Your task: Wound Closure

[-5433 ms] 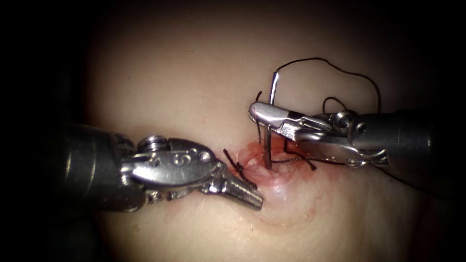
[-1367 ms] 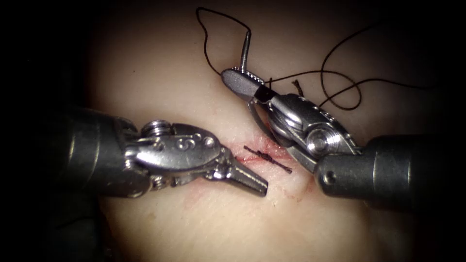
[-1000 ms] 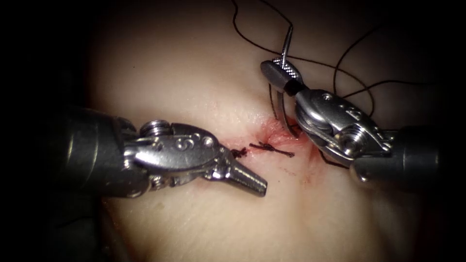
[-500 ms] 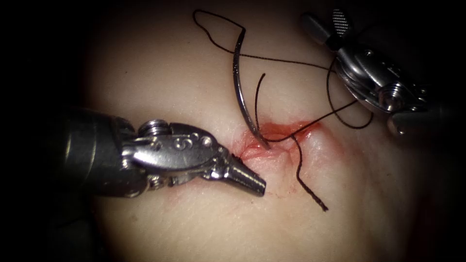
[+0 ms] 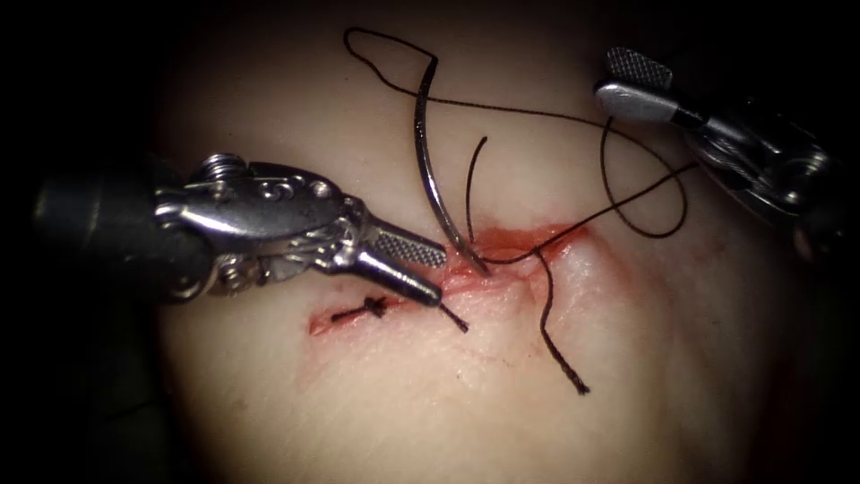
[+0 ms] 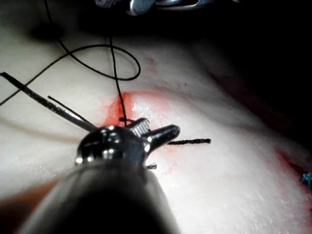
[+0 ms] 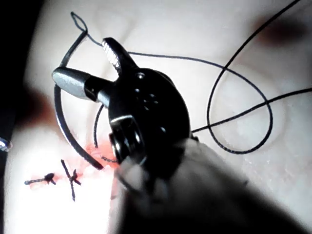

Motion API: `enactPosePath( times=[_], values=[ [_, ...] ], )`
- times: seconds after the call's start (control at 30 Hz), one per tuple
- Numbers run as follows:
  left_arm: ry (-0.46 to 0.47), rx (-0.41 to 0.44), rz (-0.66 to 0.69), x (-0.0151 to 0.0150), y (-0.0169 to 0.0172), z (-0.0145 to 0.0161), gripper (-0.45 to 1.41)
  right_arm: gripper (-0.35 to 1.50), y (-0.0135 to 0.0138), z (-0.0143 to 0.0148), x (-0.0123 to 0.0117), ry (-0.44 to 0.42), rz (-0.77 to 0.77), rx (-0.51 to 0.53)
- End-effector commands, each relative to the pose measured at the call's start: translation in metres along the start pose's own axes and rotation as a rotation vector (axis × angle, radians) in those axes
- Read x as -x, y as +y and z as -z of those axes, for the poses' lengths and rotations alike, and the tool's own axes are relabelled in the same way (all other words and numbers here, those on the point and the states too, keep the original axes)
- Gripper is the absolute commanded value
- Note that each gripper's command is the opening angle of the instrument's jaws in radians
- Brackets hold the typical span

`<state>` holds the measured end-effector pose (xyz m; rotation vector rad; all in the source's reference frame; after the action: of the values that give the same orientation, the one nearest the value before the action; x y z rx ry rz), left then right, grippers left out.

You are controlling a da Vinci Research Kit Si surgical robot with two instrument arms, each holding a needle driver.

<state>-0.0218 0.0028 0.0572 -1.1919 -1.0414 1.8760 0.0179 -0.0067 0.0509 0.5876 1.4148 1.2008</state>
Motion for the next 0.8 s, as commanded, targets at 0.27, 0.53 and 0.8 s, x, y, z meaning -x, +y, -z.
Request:
enactPosePath(
  times=[0.27,0.53,0.8],
  values=[
    [0.098,-0.111,0.403,0.0016,-0.0037,0.0006,0.00,0.88,-0.0009,-0.0018,0.0025,0.006,-0.006,0.001],
    [0.078,-0.201,0.590,0.0026,-0.0048,-0.0005,0.41,0.91,-0.0011,-0.0019,0.0030,0.005,-0.015,-0.001],
    [0.112,-0.172,0.568,0.0022,-0.0055,-0.0029,0.91,0.96,-0.0018,-0.0023,0.0037,0.001,-0.030,-0.005]
  ],
)
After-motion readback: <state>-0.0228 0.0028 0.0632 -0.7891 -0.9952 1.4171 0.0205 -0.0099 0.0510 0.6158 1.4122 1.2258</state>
